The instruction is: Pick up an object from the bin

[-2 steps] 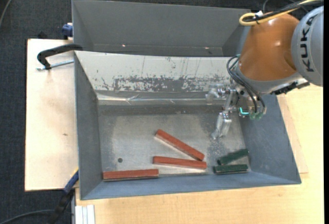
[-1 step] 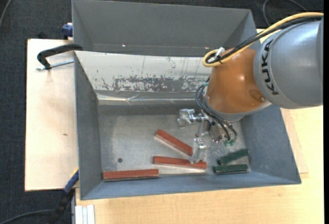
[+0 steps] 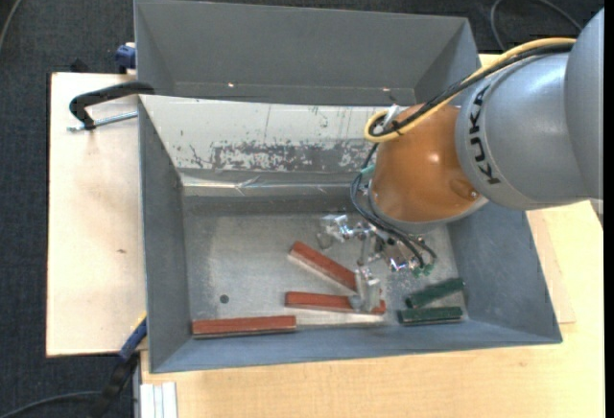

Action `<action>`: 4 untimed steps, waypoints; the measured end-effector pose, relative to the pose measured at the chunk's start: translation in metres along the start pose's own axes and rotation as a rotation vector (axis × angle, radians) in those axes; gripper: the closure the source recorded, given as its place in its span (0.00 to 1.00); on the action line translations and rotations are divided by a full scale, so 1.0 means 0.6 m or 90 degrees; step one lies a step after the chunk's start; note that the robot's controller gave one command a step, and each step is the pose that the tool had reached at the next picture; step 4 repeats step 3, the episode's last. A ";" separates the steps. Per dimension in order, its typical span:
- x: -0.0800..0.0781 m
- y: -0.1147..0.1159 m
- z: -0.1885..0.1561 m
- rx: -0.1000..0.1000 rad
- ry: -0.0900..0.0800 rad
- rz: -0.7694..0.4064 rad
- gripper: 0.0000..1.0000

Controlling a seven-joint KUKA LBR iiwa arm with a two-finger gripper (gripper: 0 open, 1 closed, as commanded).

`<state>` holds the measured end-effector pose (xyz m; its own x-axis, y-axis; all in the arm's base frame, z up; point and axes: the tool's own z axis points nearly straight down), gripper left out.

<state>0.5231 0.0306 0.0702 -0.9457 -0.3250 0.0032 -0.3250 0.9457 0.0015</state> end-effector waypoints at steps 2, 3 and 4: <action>0.025 -0.030 -0.214 0.004 -0.008 -0.224 1.00; 0.028 -0.041 -0.299 0.005 -0.009 -0.245 1.00; 0.028 -0.041 -0.299 0.005 -0.009 -0.245 1.00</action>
Offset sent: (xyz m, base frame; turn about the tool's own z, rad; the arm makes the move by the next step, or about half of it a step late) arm 0.0000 0.0000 0.0000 0.0000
